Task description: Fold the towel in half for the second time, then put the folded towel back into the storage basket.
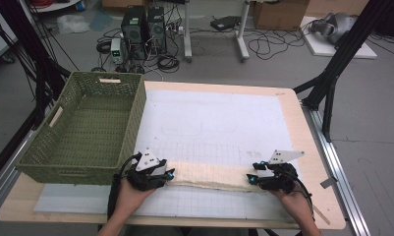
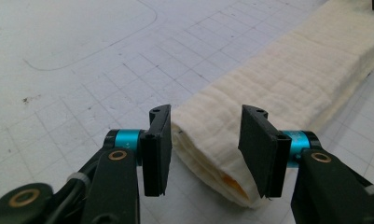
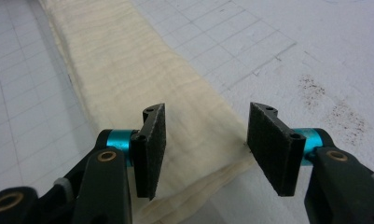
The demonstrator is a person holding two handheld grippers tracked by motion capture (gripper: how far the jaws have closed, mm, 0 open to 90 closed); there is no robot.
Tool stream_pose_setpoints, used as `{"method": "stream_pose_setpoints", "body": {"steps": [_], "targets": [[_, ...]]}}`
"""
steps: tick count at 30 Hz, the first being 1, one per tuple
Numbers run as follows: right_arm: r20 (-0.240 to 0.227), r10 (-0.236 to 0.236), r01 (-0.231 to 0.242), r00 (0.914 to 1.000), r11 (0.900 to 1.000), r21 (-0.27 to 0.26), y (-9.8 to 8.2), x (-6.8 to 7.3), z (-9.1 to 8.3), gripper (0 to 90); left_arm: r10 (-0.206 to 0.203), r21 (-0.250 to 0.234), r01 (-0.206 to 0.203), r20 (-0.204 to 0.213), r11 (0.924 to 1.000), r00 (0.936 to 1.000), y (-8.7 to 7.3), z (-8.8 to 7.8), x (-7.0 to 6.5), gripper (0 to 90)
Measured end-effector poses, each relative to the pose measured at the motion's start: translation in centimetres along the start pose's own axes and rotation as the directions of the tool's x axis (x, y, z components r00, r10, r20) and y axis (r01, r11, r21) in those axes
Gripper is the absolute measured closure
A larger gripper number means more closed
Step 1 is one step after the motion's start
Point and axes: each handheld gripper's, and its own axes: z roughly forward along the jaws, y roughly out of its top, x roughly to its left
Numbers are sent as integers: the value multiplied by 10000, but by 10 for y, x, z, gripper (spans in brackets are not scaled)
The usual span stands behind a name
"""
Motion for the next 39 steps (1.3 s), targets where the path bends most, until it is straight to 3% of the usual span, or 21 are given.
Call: {"method": "stream_pose_setpoints", "body": {"steps": [14, 31, 39], "targets": [[-13, 16, -16, 10000, 10000, 66, -1, 0, 1, 439, -19, 148, 20, -5, 9999, 10000, -1, 1, 0, 524], [201, 232, -241, 9995, 9986, 481, -4, 0, 4, 413, -222, 1053, 204, 158, 9942, 9996, -6, 11, -2, 492], [182, 680, -689, 9975, 9959, 589, -8, -4, 2, 413, -548, 1150, 531, 118, 9919, 9984, -7, 11, -2, 521]]}}
